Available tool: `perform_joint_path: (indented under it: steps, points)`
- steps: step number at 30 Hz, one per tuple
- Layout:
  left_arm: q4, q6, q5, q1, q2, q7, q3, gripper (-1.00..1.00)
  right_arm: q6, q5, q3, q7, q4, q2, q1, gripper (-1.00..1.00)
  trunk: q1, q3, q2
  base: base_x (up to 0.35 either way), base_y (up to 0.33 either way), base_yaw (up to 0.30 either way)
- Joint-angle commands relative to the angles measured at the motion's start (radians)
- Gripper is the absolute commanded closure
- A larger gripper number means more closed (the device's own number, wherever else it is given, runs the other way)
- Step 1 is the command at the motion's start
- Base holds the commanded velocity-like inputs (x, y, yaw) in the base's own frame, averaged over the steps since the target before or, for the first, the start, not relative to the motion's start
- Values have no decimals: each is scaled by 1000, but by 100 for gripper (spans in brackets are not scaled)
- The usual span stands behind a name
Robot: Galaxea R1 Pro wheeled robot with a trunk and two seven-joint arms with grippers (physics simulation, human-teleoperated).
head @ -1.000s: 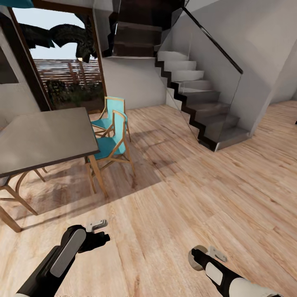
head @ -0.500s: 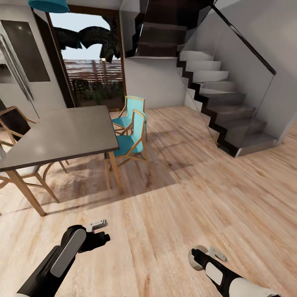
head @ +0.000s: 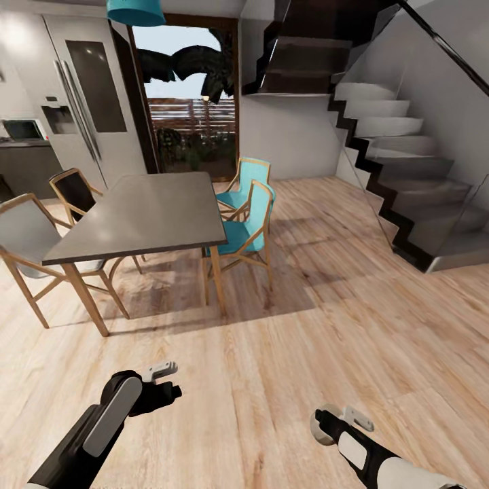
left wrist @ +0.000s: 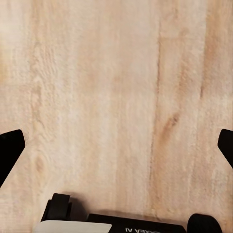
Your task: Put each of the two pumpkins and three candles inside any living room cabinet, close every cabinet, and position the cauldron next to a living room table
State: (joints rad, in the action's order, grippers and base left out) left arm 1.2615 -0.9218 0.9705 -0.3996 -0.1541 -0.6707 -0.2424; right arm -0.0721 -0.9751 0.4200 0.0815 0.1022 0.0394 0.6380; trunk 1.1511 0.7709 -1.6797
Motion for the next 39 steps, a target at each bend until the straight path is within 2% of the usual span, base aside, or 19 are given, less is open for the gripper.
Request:
perform_joint_path:
  steps: [1,39]
  points:
    - [1,0,11,-1,-1,-10,-3,-100,-2,-8,9,4,2,1,0,100,0,1,0,0,0,285]
    - [1,0,5,-1,-1,-10,-3,-100,-3,-8,9,5,2,1,0,100,0,1,0,0,0,285]
